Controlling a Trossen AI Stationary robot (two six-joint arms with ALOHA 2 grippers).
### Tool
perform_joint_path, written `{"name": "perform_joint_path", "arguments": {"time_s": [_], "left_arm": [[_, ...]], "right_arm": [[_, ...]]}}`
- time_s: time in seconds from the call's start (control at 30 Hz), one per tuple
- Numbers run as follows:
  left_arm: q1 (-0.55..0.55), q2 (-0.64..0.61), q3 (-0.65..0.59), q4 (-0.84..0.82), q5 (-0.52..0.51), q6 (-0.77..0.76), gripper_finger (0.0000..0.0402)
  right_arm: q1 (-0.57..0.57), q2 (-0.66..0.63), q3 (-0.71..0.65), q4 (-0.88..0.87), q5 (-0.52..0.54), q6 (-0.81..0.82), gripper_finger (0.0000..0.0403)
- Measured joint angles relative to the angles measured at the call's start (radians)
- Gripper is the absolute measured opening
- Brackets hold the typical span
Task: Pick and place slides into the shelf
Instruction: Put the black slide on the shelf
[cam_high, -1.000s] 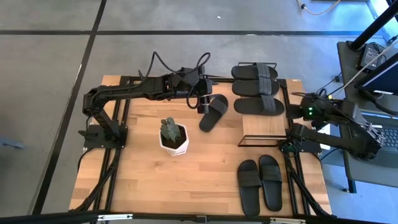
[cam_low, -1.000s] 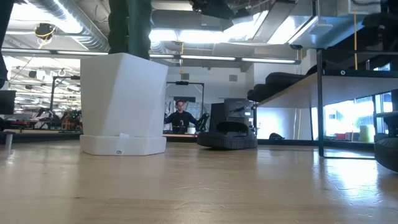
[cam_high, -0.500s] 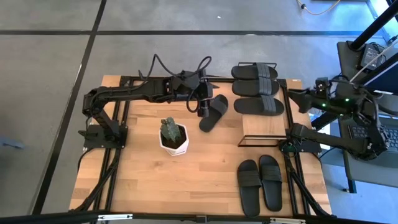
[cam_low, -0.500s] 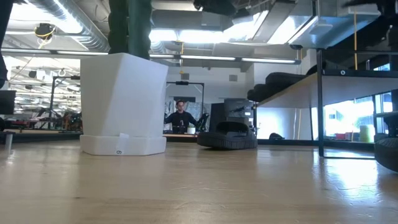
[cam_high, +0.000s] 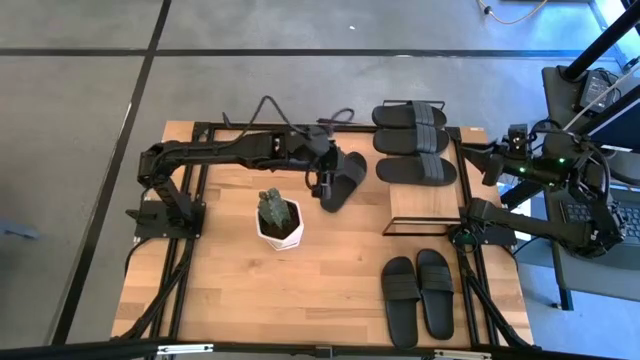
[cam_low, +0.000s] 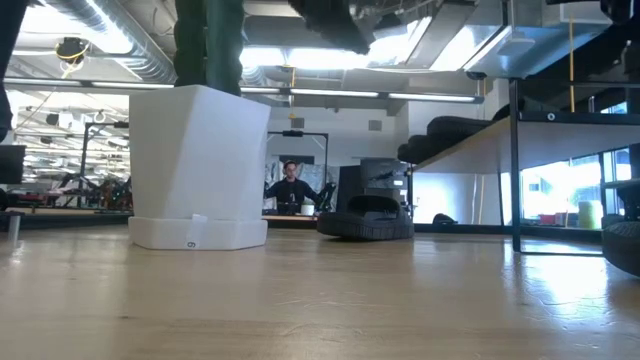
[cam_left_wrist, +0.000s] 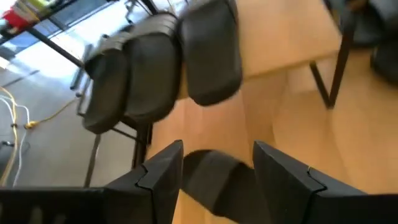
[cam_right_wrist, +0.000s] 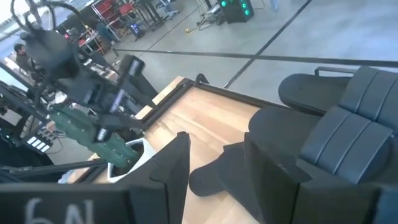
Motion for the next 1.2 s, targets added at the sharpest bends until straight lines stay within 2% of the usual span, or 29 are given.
{"name": "perform_joint_path", "arguments": {"time_s": [0.2,0.3,0.5,0.8,1.03,1.2], "left_arm": [[-0.012,0.127,0.0,-0.01,-0.076,0.193,0.0186],[-0.011,0.19,0.0,0.021,-0.078,0.232,0.0186],[-0.011,0.304,-0.001,0.064,-0.082,0.236,0.0186],[-0.008,0.427,-0.001,0.151,-0.234,0.315,0.0186],[0.017,0.455,-0.001,0.172,-0.32,0.296,0.0186],[0.06,0.456,-0.001,0.199,-0.284,0.27,0.0186]], "right_arm": [[0.0,0.0,0.0,-0.003,0.0,-0.023,0.0152],[0.0,0.0,0.0,-0.018,0.0,-0.021,0.0152],[0.0,0.0,0.0,-0.023,0.0,-0.018,0.0152],[0.0,0.0,0.0,-0.023,0.0,-0.017,0.0152],[0.0,0.0,0.0,-0.023,0.0,-0.018,0.0152],[0.0,0.0,0.0,-0.024,0.0,-0.018,0.0152]]}}
